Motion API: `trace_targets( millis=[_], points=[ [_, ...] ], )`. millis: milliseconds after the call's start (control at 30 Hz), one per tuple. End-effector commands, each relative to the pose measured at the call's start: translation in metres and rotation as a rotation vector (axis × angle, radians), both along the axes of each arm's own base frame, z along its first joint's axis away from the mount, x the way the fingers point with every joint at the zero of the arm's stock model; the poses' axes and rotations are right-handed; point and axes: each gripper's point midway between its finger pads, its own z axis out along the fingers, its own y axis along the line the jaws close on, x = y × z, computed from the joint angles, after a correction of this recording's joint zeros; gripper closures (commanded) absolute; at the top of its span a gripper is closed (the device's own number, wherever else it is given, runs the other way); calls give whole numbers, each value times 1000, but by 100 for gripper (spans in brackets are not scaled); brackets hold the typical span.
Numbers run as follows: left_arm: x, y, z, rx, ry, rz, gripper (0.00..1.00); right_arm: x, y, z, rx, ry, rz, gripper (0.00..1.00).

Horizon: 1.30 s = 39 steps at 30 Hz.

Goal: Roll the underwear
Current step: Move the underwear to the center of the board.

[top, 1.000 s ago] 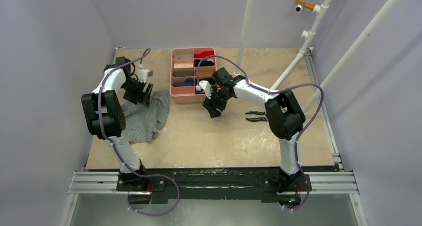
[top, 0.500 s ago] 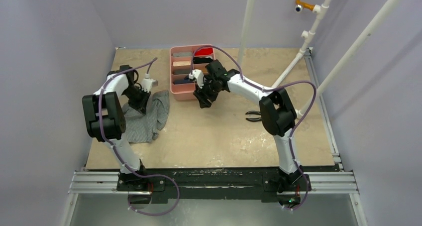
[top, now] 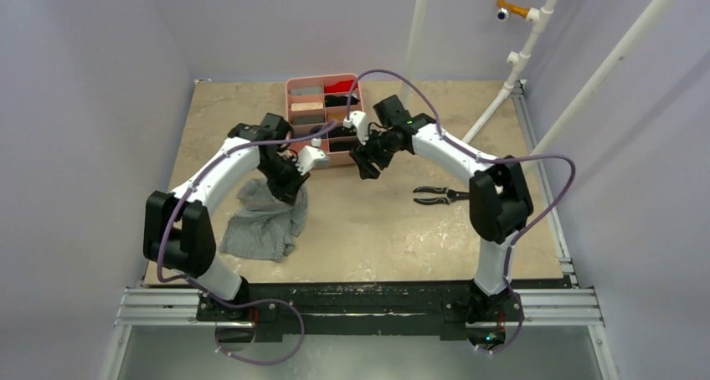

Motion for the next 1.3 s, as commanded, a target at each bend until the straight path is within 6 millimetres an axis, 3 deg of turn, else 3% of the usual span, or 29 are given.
trace_targets(
  millis=[0, 100, 267, 367, 433, 533, 633, 867, 1067, 1267],
  points=[
    [-18, -72, 28, -115, 15, -167, 100, 15, -54, 32, -1, -68, -121, 40],
    [-36, -125, 41, -157, 42, -300, 100, 15, -86, 33, -5, -64, -188, 40],
    [-41, -202, 69, -210, 8, -424, 100, 13, -128, 31, -15, -66, -285, 40],
    [-40, -227, 80, -250, 18, -422, 81, 10, -146, 25, -13, -49, -322, 40],
    [-36, -226, 75, -239, 0, -415, 64, 5, -151, 19, -14, -33, -326, 40],
    [-28, -213, 61, -186, -70, -412, 47, -3, -149, 12, -8, -9, -292, 39],
    [-19, -197, 47, -151, -92, -384, 37, -10, -144, 5, 5, 29, -252, 39],
    [0, -180, 21, -140, -61, -304, 36, -12, -123, -6, 68, 99, -213, 39],
    [7, -198, 10, -166, -77, -348, 39, -14, -106, -30, 56, 175, -199, 40],
    [4, -219, -7, -173, -70, -368, 43, -15, -103, -41, 45, 198, -194, 40]
  ],
)
